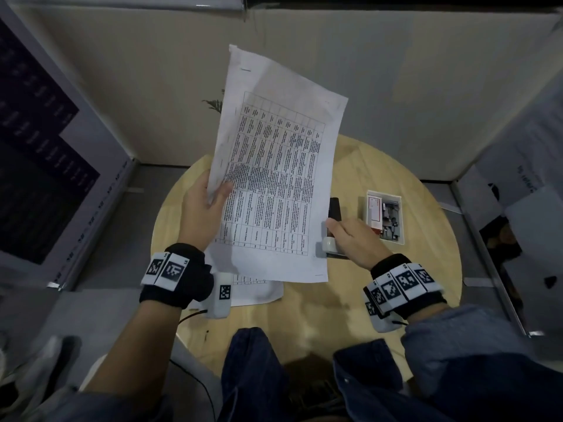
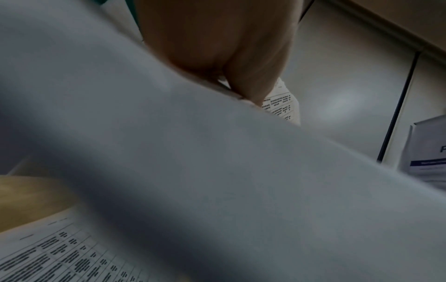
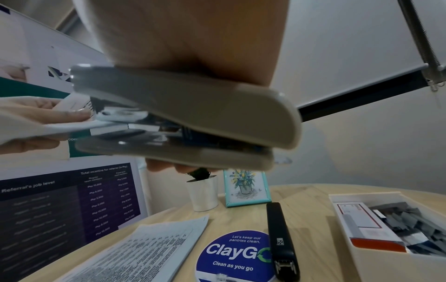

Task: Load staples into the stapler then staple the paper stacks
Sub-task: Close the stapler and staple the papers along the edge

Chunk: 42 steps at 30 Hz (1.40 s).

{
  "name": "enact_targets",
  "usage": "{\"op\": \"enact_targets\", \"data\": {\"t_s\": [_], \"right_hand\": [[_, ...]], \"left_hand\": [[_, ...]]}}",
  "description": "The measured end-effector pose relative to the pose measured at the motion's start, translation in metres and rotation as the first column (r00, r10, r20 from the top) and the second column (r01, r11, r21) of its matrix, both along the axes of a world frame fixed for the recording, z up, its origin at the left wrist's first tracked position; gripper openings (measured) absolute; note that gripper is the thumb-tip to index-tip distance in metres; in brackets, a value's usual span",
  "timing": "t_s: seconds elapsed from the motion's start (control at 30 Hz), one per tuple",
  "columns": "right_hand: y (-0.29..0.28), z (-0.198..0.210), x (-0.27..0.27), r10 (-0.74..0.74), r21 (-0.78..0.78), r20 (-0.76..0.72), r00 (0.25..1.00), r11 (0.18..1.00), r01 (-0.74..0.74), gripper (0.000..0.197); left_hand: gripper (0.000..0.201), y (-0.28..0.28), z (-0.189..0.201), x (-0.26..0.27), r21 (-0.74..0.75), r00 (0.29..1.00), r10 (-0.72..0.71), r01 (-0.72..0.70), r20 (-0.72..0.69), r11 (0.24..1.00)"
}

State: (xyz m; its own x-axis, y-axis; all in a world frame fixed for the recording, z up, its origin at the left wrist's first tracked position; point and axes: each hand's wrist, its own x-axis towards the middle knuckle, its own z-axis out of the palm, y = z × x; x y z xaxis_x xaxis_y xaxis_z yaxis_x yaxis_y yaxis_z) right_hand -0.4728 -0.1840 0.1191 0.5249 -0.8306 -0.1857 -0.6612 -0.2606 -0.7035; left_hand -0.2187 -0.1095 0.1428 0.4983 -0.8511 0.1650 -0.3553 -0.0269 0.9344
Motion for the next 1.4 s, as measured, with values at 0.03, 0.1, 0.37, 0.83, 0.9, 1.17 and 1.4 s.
{"op": "enact_targets", "data": {"t_s": [0.03, 0.1, 0.37, 0.83, 0.9, 1.17, 1.4], "right_hand": [[0.0, -0.001, 0.0, -0.006, 0.004, 0.007, 1.0, 1.0, 0.006, 0.051], [0.001, -0.001, 0.0, -0.019, 0.01, 0.026, 0.999, 1.0, 0.019, 0.051], [-0.001, -0.005, -0.001, -0.045, -0.007, 0.047, 0.998, 0.999, 0.045, 0.049], [0.005, -0.017, 0.002, -0.142, -0.21, -0.029, 0.99, 0.969, 0.133, 0.057], [0.005, -0.018, 0.004, -0.154, -0.253, -0.014, 0.988, 0.956, 0.146, 0.057], [-0.02, -0.034, 0.004, -0.238, 0.355, 0.085, 0.968, 0.915, 0.194, 0.064], [-0.089, -0.08, -0.008, -0.536, 0.454, -0.069, 0.841, 0.734, 0.505, 0.039]], "left_hand": [[0.034, 0.0, 0.0, 0.0, -0.002, 1.0, 0.0, 0.0, -0.006, 1.0], [0.032, -0.002, 0.001, 0.0, -0.007, 1.0, -0.007, 0.007, -0.016, 1.0], [0.033, -0.002, 0.0, -0.001, -0.015, 0.999, -0.026, 0.026, -0.02, 1.0], [0.034, -0.005, -0.004, -0.003, -0.04, 0.998, -0.052, 0.051, -0.018, 0.998], [0.035, -0.005, -0.004, -0.003, -0.046, 0.998, -0.055, 0.054, -0.031, 0.997], [0.032, -0.009, -0.016, 0.006, -0.051, 0.995, 0.056, -0.06, -0.079, 0.997], [0.034, -0.008, -0.04, 0.013, -0.069, 0.945, 0.231, -0.253, -0.231, 0.965]]}}
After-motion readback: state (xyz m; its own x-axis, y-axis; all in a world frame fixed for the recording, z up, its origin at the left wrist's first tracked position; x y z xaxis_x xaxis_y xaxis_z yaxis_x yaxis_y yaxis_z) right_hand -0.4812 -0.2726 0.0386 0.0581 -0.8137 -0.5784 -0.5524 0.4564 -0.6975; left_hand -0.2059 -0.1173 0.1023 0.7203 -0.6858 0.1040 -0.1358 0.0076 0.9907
